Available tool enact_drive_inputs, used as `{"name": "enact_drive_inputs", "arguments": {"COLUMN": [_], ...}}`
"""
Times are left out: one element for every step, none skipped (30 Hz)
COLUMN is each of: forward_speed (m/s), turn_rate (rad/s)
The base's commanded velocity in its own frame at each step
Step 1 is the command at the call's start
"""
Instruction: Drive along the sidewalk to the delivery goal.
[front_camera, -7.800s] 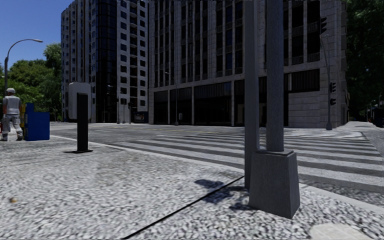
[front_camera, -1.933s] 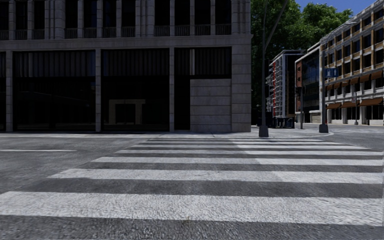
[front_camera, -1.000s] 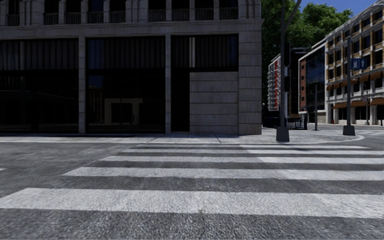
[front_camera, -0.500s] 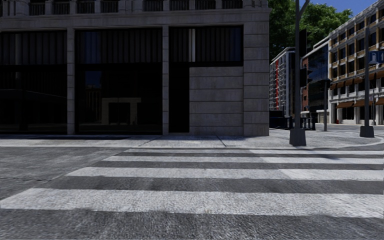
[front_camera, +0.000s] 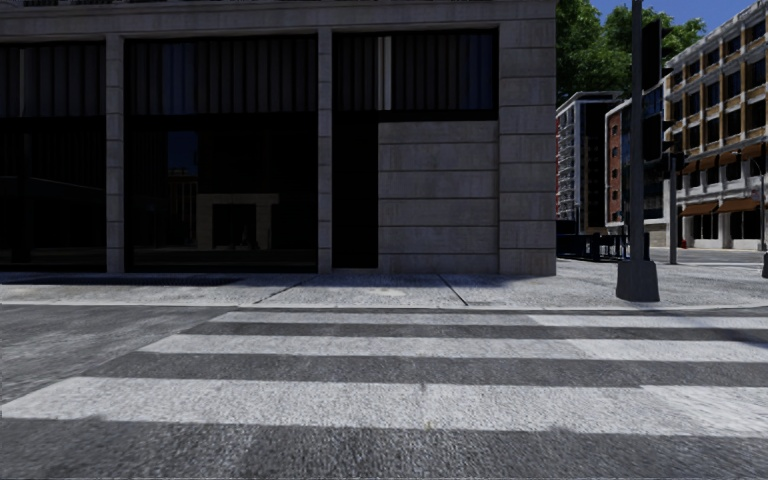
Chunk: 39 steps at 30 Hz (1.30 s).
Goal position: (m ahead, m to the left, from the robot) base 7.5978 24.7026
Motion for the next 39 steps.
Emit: {"name": "enact_drive_inputs", "arguments": {"forward_speed": [2.0, 2.0, 2.0, 2.0, 2.0, 2.0, 2.0, 2.0, 2.0, 2.0, 2.0, 2.0, 2.0, 2.0, 2.0, 2.0, 2.0, 2.0, 2.0, 2.0, 2.0, 2.0, 2.0, 2.0, 2.0, 2.0, 2.0, 2.0, 2.0, 2.0, 2.0, 2.0, 2.0, 2.0, 2.0, 2.0, 2.0, 2.0, 2.0], "turn_rate": [0.0, 0.0, 0.0, 0.0, 0.0, 0.0, 0.0, 0.0, 0.0, 0.0, 0.0, 0.0, 0.0, 0.0, 0.0, 0.0, 0.0, 0.0, 0.0, 0.0, 0.0, 0.0, 0.0, 0.0, 0.0, 0.0, 0.0, 0.0, 0.0, 0.0, 0.0, 0.0, 0.0, 0.0, 0.0, 0.0, 0.0, 0.0, 0.0]}}
